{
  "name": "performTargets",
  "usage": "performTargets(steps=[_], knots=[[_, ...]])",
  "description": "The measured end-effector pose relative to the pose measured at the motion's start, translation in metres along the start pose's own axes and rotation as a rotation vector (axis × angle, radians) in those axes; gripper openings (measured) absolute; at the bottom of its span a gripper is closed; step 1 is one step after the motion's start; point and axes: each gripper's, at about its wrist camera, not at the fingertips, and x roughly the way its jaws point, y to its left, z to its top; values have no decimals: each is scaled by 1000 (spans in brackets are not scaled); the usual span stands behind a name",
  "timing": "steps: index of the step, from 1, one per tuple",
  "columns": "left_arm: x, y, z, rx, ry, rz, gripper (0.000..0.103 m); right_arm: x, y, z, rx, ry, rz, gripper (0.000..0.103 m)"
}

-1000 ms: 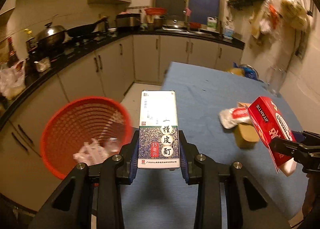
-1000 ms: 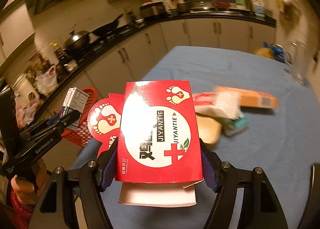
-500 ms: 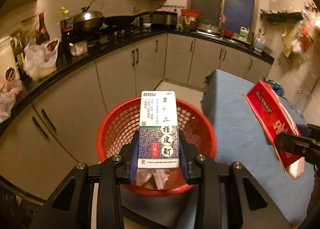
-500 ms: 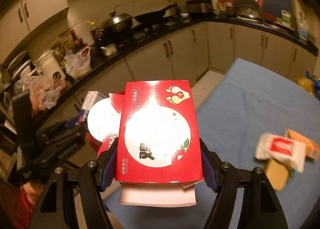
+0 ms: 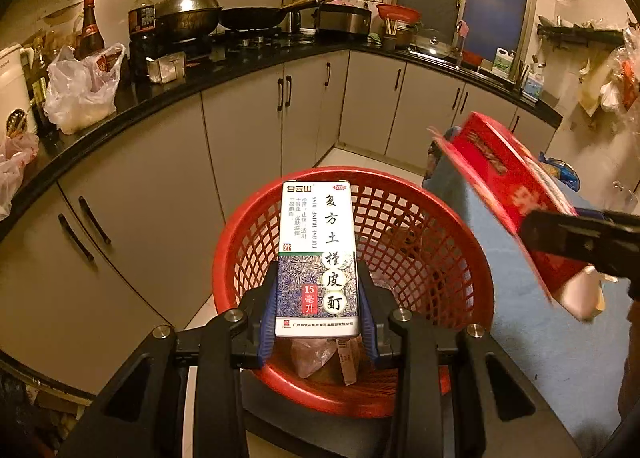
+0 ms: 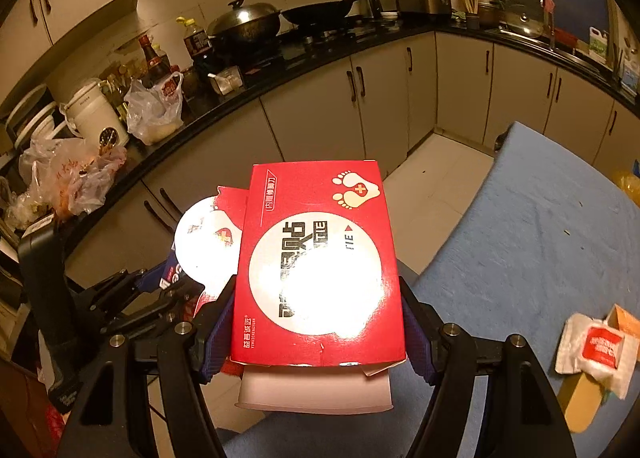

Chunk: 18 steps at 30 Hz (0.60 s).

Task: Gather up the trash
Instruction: 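Open the left tool to drop the white-green box while the right tool drops the red box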

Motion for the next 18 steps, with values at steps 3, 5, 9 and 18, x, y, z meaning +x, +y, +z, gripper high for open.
performTargets(steps=[3, 5, 9, 18], knots=[[2, 3, -2, 3, -1, -1, 33, 12, 4, 5, -9, 10, -7, 76], [3, 4, -2, 2, 3, -9, 36, 19, 7, 7, -15, 19, -6, 77], [2, 5, -2, 1, -8, -7, 51, 31, 6, 10, -13, 37, -5, 77], [-10, 14, -3, -38, -27, -10, 51, 41, 3, 16, 18, 47, 11, 77]])
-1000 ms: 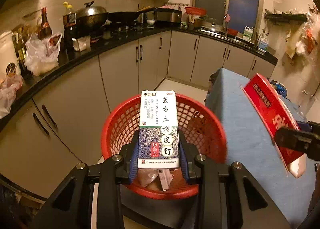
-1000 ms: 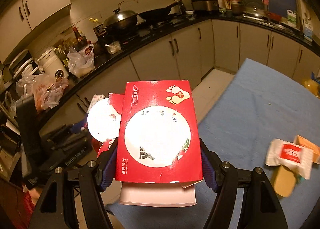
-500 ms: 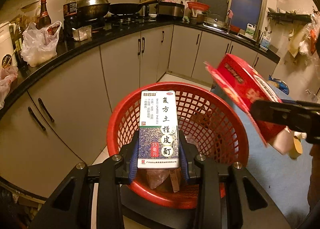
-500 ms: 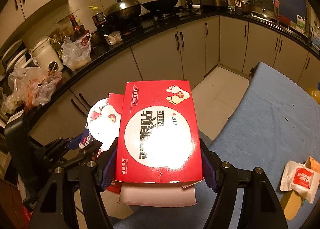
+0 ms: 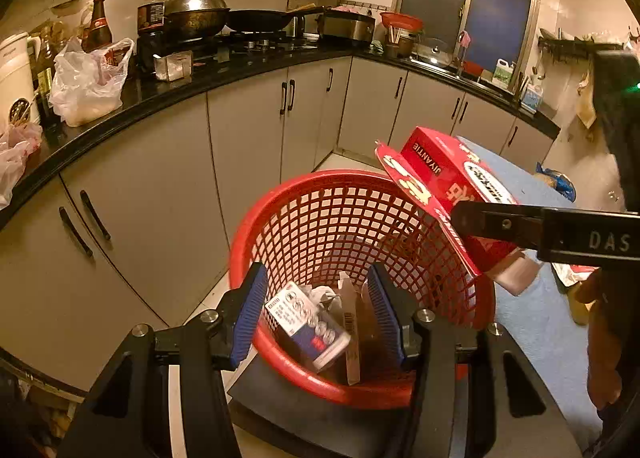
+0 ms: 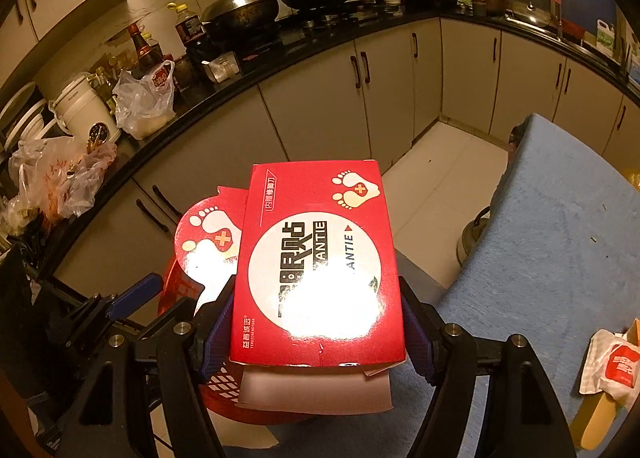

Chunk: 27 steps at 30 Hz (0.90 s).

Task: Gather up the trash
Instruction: 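Open the left tool to drop the white-green box while the right tool drops the red box, then move both open tools back over the remaining table items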

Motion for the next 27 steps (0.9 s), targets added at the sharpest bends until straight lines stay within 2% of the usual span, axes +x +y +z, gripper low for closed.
performTargets(steps=[3, 12, 27], knots=[[-4, 3, -2, -1, -4, 8, 51, 3, 4, 0, -7, 12, 11, 80], [-10, 2, -5, -7, -9, 8, 51, -7, 2, -5, 11, 3, 20, 81], [-25, -31, -13, 43, -25, -12, 54, -47, -29, -35, 81, -25, 20, 81]])
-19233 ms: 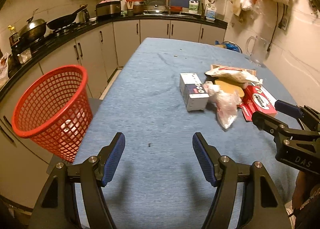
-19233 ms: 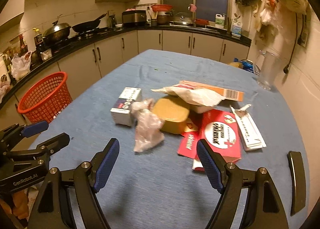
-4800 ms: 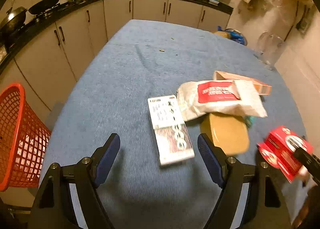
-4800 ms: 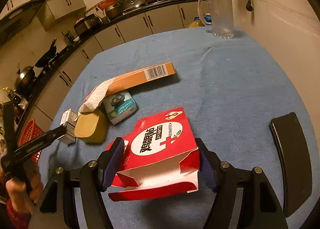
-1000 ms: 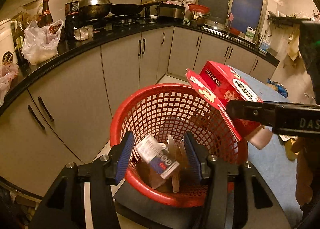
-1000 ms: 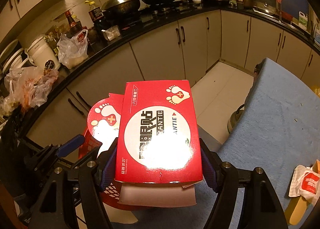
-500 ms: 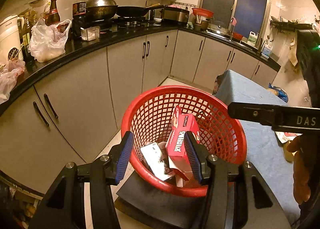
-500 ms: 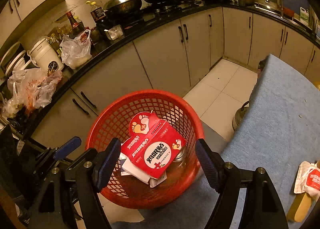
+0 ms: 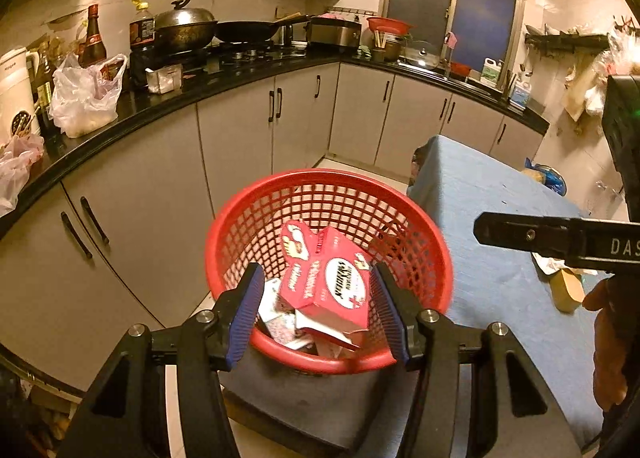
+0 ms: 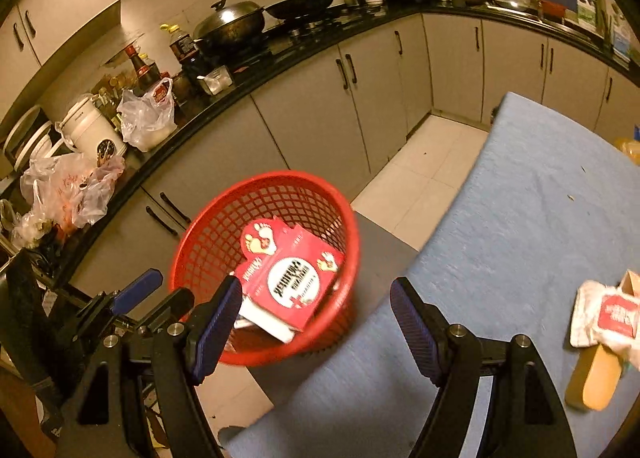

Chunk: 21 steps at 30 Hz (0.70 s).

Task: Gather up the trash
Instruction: 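Move both open tools back over the remaining table items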

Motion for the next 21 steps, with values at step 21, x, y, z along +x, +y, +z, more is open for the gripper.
performTargets(steps=[21], knots=[[-15, -98, -21, 158, -14, -52, 59, -69, -84, -77, 130, -36, -82, 81]])
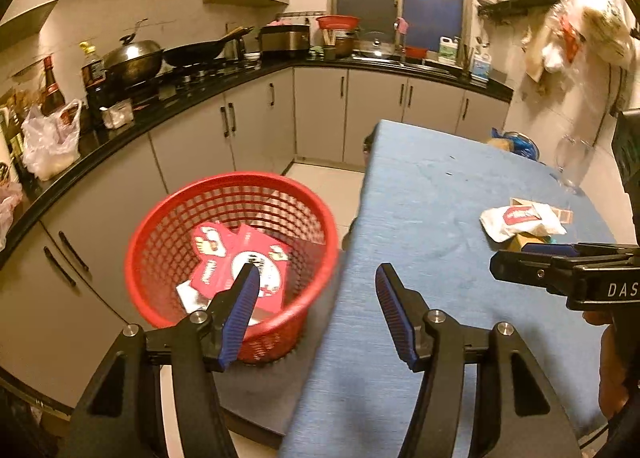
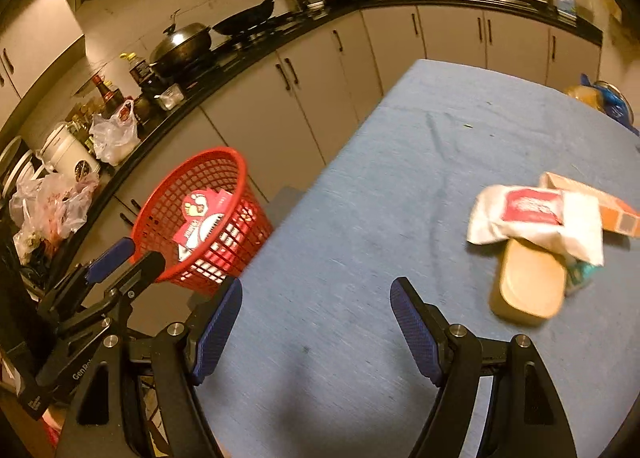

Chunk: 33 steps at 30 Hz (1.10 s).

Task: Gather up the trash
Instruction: 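Move both open tools back over the remaining table items, then grasp the gold plastic container with the right tool while the left tool grasps the white-red snack bag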

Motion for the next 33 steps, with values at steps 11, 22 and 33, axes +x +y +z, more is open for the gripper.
performTargets(steps=[11, 22, 33], knots=[[10, -50, -7, 68, 37, -54, 60, -39, -52, -27, 80, -50, 0, 81], [19, -90, -14, 114, 79, -97, 60, -70, -117, -40, 211, -112, -5, 80], [50, -129, -14, 114, 126, -162, 60, -50, -148, -42, 270, -84, -95, 80]])
